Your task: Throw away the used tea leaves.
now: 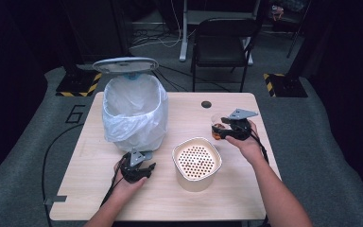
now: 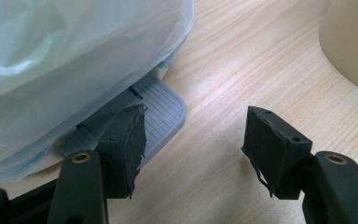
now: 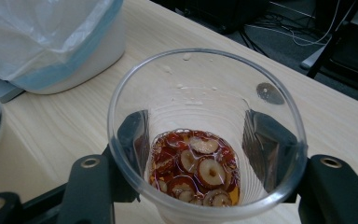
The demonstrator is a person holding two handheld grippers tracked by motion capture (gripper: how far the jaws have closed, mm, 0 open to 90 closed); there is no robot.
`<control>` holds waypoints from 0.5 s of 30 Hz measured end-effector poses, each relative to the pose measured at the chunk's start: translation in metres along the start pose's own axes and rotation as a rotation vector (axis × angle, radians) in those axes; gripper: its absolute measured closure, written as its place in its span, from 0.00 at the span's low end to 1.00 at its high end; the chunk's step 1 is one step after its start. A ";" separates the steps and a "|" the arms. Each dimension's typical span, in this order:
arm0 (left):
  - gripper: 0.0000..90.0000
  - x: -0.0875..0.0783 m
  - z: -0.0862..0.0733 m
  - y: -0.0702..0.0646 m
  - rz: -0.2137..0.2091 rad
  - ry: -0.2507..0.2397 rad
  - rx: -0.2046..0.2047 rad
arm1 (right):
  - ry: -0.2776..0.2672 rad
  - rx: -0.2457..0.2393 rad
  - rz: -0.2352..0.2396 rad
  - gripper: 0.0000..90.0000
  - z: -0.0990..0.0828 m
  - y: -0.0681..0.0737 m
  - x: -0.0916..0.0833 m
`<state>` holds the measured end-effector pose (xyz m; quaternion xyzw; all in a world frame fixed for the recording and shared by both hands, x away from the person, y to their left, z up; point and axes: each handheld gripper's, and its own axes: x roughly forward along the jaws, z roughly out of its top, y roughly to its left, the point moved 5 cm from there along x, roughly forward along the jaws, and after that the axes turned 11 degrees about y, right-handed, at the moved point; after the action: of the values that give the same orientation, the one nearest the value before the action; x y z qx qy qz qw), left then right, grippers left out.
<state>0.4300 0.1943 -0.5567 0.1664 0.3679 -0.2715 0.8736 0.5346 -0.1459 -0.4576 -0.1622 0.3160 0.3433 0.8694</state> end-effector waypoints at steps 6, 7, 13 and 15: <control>0.43 0.000 0.000 0.000 0.001 0.000 0.001 | 0.000 -0.044 0.008 0.46 0.019 0.003 -0.007; 0.43 0.000 0.000 0.000 0.001 0.000 0.001 | -0.001 -0.050 0.010 0.46 0.021 0.004 -0.007; 0.43 0.000 0.000 0.000 0.001 0.001 0.002 | -0.013 -0.091 0.017 0.46 0.036 0.009 -0.011; 0.43 0.000 0.000 0.000 0.001 0.000 0.002 | -0.022 -0.095 0.029 0.46 0.043 0.012 -0.012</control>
<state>0.4301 0.1943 -0.5567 0.1676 0.3677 -0.2714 0.8735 0.5382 -0.1214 -0.4187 -0.1949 0.2922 0.3723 0.8591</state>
